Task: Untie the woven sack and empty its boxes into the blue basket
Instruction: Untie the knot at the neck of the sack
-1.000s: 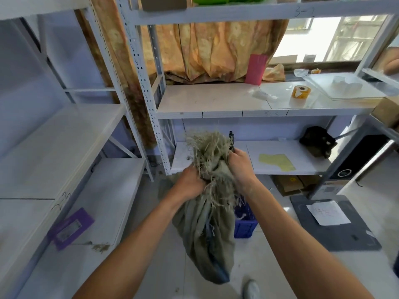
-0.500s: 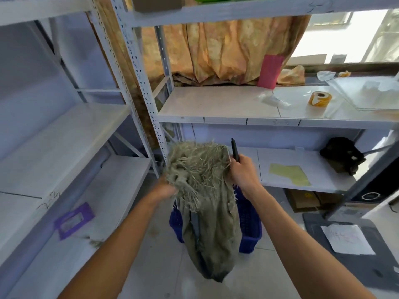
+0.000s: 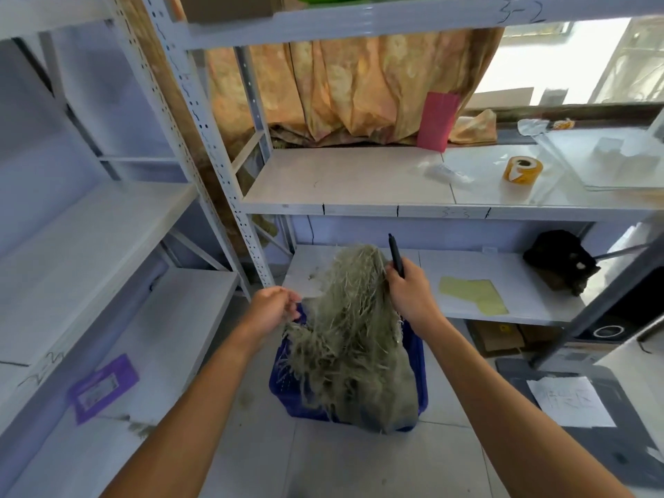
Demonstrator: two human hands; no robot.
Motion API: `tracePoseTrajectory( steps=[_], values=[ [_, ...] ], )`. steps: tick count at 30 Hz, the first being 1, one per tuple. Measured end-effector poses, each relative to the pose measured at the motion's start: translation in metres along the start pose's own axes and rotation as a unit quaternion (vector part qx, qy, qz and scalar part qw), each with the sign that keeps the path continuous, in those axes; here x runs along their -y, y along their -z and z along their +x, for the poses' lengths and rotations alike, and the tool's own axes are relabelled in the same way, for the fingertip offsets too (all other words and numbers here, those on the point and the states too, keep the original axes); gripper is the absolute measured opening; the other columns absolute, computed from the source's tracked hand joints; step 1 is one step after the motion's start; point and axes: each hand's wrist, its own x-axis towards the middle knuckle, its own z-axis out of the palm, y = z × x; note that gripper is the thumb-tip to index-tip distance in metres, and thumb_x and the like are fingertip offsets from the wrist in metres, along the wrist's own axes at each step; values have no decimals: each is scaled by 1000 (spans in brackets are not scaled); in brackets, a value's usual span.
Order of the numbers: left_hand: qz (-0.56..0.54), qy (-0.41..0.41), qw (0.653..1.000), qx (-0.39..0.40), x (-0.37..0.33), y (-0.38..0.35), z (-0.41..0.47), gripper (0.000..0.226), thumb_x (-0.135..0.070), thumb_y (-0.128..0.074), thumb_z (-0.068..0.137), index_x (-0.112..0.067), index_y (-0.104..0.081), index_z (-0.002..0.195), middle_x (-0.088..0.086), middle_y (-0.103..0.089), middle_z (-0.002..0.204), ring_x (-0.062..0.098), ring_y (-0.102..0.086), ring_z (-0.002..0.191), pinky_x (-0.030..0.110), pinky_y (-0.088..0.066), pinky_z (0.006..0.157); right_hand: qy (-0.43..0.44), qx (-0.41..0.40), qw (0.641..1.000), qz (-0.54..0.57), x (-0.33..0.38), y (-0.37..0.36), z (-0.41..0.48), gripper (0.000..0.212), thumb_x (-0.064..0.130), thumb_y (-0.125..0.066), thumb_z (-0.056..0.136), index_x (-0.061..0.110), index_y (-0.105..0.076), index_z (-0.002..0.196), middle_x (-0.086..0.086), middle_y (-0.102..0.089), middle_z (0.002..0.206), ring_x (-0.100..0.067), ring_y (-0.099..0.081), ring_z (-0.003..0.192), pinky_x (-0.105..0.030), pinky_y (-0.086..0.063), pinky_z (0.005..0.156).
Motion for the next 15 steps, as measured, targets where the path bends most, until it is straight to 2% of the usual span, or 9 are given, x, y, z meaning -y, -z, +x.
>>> tracePoseTrajectory(
  steps=[2,4,6,8,10,11,13,15],
  values=[
    [34,-10,999,13,2,-8,12,25,-11,-47,101,-9,-70,110,11,-72,104,20,-68,90,28,-52,79,-4,-3,1000,-10,-1,-2,5,27,20,-43,105,20,-48,79,1,-42,64,-16,-37,54,-35,-30,54],
    [69,-32,997,-10,-2,-17,16,23,-18,-51,101,-16,-68,116,5,-68,111,20,-64,98,29,-47,76,-7,-16,1000,-10,-2,-2,10,26,20,-45,105,18,-48,80,1,-41,63,-16,-36,53,-34,-29,53],
    [80,-90,991,-60,-10,-27,12,19,-21,-53,100,-16,-68,110,3,-67,105,20,-63,96,27,-47,69,-4,-31,999,-16,0,0,16,23,19,-46,104,15,-49,82,0,-40,63,-16,-36,52,-34,-28,53],
    [77,-166,979,-86,-20,-36,5,18,-25,-56,99,-14,-69,95,4,-70,90,23,-66,86,32,-52,67,-5,-40,999,-23,3,3,21,22,20,-47,104,13,-51,84,0,-40,62,-16,-35,52,-34,-28,53],
    [68,-215,974,-27,-32,-46,-3,24,-29,-57,99,-15,-73,88,4,-72,81,26,-70,78,40,-57,71,-1,-41,999,-27,7,5,24,21,20,-46,104,11,-54,87,0,-41,63,-16,-36,53,-33,-28,53],
    [74,-232,970,14,-38,-52,-6,25,-32,-58,99,-16,-75,91,2,-74,84,24,-71,79,39,-58,73,5,-43,999,-34,10,5,26,21,20,-47,104,8,-57,90,-1,-43,64,-17,-38,54,-33,-29,53],
    [105,-262,957,69,-50,-63,-7,27,-37,-60,99,-17,-74,109,-5,-74,99,13,-69,89,22,-55,77,21,-48,997,-52,15,3,28,21,20,-48,103,5,-60,97,-5,-50,68,-19,-44,58,-33,-33,56],
    [116,-276,951,81,-62,-72,-6,33,-40,-62,97,-17,-71,120,-7,-71,108,6,-65,97,12,-47,79,36,-53,996,-64,18,1,29,20,20,-50,102,5,-62,97,-7,-53,70,-20,-47,61,-35,-36,59]
  ],
)
